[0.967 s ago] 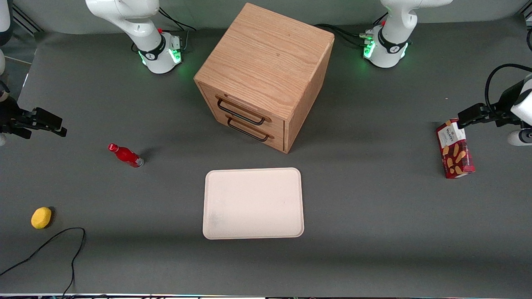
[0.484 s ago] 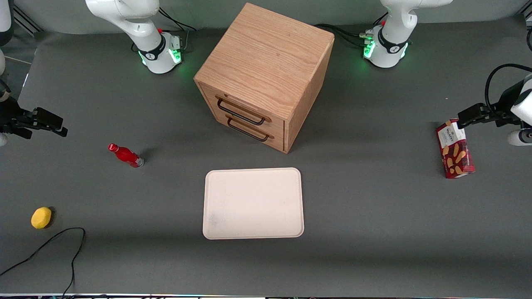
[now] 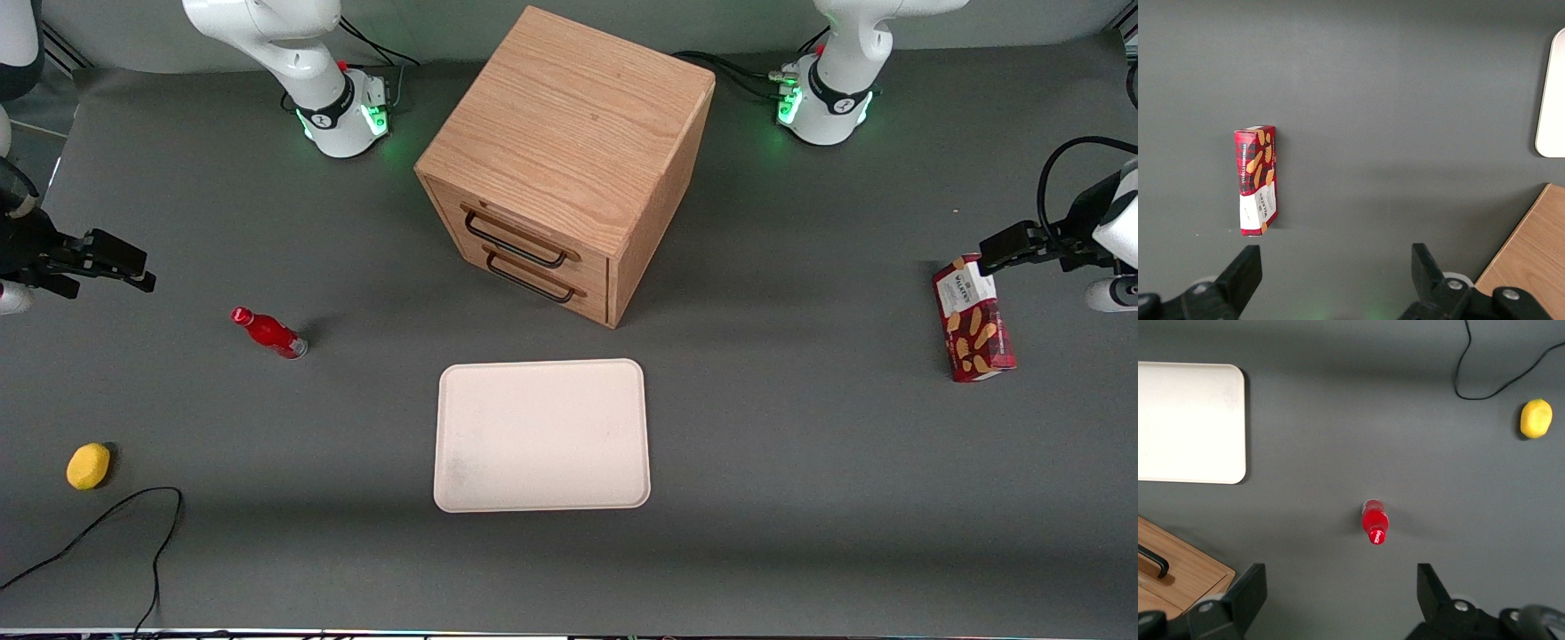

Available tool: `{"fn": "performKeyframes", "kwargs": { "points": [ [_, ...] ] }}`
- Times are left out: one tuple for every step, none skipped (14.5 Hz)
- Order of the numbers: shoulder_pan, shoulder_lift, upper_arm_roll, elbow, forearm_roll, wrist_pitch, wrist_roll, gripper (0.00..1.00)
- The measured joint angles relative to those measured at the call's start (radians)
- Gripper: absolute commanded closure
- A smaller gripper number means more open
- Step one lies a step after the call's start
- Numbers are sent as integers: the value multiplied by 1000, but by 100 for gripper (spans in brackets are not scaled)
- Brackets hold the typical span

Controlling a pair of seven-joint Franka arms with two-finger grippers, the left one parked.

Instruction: Open upper drawer

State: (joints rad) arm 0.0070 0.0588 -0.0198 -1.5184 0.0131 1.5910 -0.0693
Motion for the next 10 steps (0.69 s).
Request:
{"fn": "performKeyframes", "kwargs": {
  "points": [
    [12,0,0,0,0,0,-1,0],
    [25,1,0,0,0,0,-1,0],
    [41,3,0,0,0,0,-1,0],
    [57,5,0,0,0,0,-1,0],
    [77,8,1,0,0,1,-1,0],
    [100,11,1,0,0,3,-1,0],
    [125,14,1,0,0,3,-1,0],
    [154,17,1,0,0,4,-1,0],
    [184,20,1,0,0,5,-1,0],
    [216,24,1,0,0,12,-1,0]
  ]
}}
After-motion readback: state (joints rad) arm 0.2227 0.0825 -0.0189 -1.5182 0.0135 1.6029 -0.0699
